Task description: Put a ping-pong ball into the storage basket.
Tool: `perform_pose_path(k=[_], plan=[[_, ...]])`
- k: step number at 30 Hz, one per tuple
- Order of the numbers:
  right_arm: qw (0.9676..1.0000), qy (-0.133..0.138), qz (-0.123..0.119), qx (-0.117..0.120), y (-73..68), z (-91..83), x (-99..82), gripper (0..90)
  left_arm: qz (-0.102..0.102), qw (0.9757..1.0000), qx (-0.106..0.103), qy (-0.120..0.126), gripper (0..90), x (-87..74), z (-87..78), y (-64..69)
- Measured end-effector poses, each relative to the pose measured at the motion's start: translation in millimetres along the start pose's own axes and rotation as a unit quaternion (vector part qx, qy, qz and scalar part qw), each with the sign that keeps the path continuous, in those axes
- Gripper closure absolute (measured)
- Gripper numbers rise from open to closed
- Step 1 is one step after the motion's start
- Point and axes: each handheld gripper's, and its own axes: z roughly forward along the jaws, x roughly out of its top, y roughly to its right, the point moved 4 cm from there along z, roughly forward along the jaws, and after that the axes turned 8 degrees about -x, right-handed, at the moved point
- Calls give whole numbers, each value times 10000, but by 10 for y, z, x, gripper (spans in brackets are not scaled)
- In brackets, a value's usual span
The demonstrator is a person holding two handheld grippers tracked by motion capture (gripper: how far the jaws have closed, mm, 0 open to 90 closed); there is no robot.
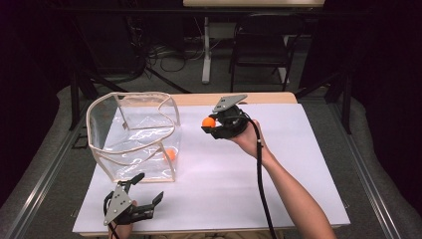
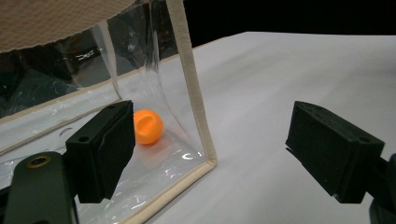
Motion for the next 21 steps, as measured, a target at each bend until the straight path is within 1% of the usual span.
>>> perform_pose_path(k=[12, 21], plan=[[10000, 32, -33, -7, -7, 4, 56, 512, 3, 10000, 0, 1, 156, 0, -1, -3], [9999, 110, -39, -25, -11, -21, 108, 512, 18, 10000, 0, 1, 156, 2, -1, -1]])
